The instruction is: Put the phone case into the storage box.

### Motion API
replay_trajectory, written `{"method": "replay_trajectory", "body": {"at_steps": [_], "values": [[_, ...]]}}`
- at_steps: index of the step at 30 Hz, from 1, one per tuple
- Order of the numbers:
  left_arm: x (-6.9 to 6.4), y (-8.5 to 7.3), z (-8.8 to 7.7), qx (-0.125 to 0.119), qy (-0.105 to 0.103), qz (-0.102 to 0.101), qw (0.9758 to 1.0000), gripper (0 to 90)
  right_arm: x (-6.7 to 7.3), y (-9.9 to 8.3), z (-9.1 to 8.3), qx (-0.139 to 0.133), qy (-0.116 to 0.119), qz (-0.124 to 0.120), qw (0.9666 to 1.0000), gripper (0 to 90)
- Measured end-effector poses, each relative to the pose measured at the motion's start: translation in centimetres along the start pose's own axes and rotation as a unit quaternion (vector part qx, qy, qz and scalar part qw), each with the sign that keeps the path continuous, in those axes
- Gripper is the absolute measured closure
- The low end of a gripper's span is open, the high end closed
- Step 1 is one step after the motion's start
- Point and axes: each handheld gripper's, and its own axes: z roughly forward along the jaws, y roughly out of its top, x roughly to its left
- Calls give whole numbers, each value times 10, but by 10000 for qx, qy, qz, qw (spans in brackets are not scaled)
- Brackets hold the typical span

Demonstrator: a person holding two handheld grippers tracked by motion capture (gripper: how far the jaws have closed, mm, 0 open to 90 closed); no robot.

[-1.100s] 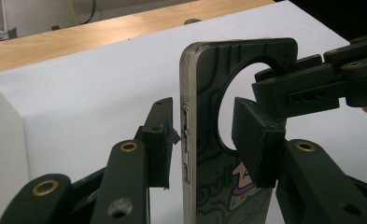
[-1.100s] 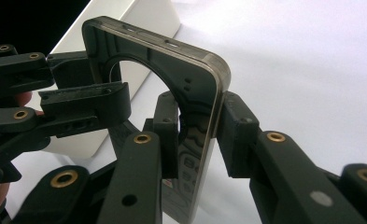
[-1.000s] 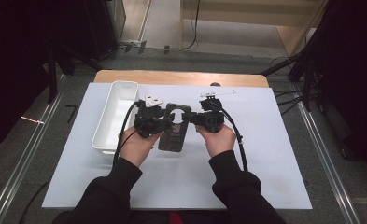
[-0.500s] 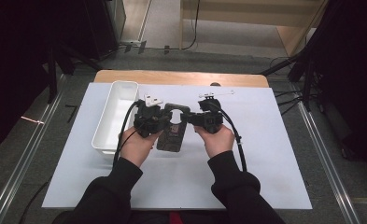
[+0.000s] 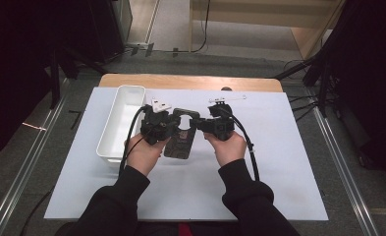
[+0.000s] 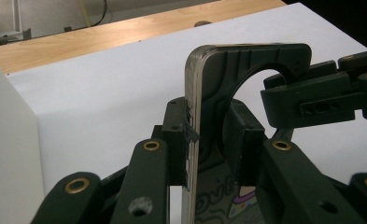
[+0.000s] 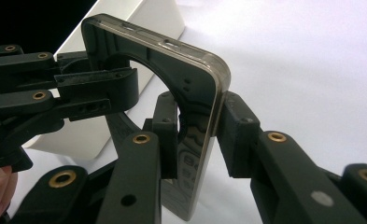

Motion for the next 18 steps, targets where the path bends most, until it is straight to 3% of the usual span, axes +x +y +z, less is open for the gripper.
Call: {"method": "replay_trajectory", "body": {"at_steps": [10,18], "values": [[0,1,0,0,-51,-16,10000,720,-1,0,-2,-43,68,-52,10000,646],[0,1,-1,-14,-22,30,10000,721,1,-1,-5,-205,151,-393,9989,454]]}}
